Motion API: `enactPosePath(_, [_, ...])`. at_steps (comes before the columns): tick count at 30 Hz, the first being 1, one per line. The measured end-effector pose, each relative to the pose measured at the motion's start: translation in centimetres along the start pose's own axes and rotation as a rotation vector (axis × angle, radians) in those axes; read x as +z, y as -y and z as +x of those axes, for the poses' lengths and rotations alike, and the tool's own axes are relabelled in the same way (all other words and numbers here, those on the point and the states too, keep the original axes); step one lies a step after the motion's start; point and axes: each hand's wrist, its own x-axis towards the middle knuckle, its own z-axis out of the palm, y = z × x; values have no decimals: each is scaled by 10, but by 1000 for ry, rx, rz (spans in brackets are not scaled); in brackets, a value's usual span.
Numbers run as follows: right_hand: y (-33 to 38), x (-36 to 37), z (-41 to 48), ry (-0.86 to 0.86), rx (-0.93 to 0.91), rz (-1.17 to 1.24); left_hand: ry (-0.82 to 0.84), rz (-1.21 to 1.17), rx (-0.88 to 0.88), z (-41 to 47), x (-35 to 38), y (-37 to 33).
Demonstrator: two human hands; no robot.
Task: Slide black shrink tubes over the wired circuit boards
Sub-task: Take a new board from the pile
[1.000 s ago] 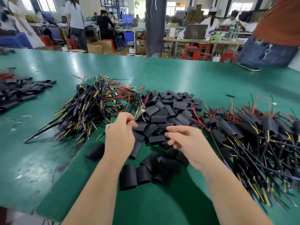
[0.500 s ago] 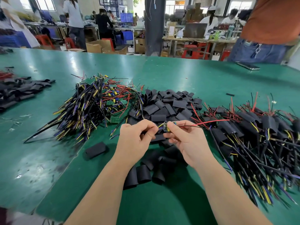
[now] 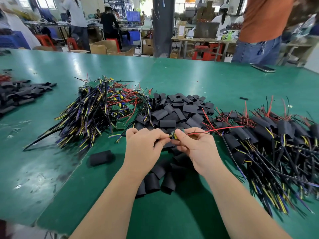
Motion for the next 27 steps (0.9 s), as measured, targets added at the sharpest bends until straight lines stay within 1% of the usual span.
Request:
enactPosePath(2, [-3, -1, 2, 46, -70, -69, 15, 115, -1, 0, 0, 1])
enactPosePath(4, [-4, -2, 3, 110, -96, -141, 35, 244, -6, 2, -1, 2])
enactPosePath(7, [-8, -2, 4, 231, -108, -232, 29, 354, -87, 4, -3, 3])
enactPosePath(8, [-10, -2, 5, 217, -149, -342, 22, 367, -119, 4, -4, 3])
enactPosePath(10, [-12, -2, 5, 112, -338, -779, 9, 378, -171, 3, -5, 5])
enactPosePath(11, [-13, -2, 5, 86, -444, -987, 0, 376, -194, 3, -6, 8])
enactPosePath(12, [-15, -3, 4, 109, -515, -1128, -12, 369, -214, 3, -6, 10])
enactPosePath(13, [-17, -2, 3, 172, -532, -1217, -24, 361, -234, 3, -7, 12])
enactPosePath(15, [-23, 1, 3, 287, -499, -1384, -43, 352, -276, 4, -8, 15])
enactPosePath(16, [-25, 3, 4, 302, -482, -1482, -50, 348, -291, 5, -8, 17])
enactPosePath(18, [-26, 6, 7, 257, -489, -1621, -61, 334, -305, 5, -8, 19])
enactPosePath(20, [-23, 7, 8, 213, -496, -1636, -68, 326, -309, 5, -8, 20])
enactPosePath(23, [-15, 2, 8, 170, -427, -1500, -70, 319, -317, 5, -6, 21])
enactPosePath(27, [-11, -2, 6, 220, -370, -1476, -77, 291, -325, 5, -6, 23])
